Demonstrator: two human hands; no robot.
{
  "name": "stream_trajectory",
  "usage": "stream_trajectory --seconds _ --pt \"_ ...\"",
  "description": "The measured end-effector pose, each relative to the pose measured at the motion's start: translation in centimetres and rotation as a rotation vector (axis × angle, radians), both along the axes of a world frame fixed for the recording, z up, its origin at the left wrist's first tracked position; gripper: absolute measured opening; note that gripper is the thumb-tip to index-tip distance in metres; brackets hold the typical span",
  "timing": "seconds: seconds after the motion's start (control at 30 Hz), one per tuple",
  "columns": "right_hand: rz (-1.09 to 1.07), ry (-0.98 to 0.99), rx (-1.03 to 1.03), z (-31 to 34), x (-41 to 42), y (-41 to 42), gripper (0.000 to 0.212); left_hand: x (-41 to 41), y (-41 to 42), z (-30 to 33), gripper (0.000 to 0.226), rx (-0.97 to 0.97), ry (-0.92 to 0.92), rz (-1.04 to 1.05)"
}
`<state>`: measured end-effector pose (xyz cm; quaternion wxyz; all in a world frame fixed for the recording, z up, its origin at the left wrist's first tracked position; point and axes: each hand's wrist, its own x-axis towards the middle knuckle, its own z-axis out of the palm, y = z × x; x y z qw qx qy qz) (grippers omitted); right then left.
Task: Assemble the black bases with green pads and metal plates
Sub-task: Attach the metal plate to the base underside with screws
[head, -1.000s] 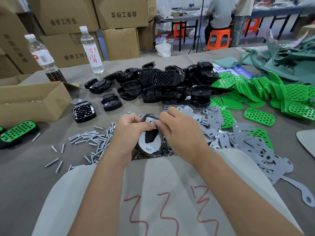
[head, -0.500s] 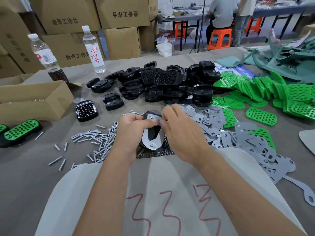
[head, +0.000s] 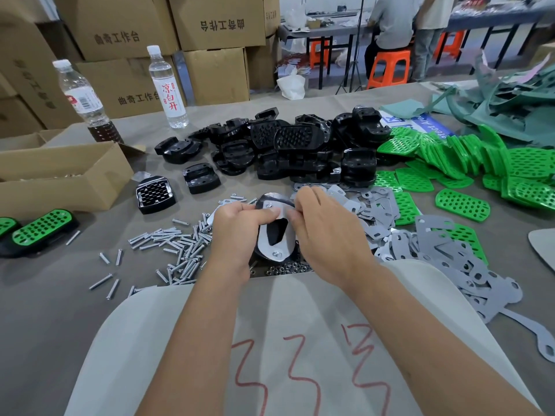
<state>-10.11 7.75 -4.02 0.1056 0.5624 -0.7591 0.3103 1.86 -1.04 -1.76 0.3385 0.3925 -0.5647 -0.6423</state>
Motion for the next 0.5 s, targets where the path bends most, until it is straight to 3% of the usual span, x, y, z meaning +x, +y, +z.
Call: stream_trajectory --seconds 0.1,0.23,0.5 --pt "0.045 0.032 0.047 -0.25 0.13 -0.11 0.016 0.01 -0.07 0.02 0.015 -0.020 -0.013 0.028" --pt "0.035 0.062 0.040 -0.27 0.04 -0.30 0.022 -0.26 0.05 -0.11 0.037 -0.053 -0.023 0.044" --pt "-0.046 0.072 0.016 0.34 0.27 -0.09 0.033 -0.27 -0.42 -0.50 0.024 -0.039 -0.013 0.039"
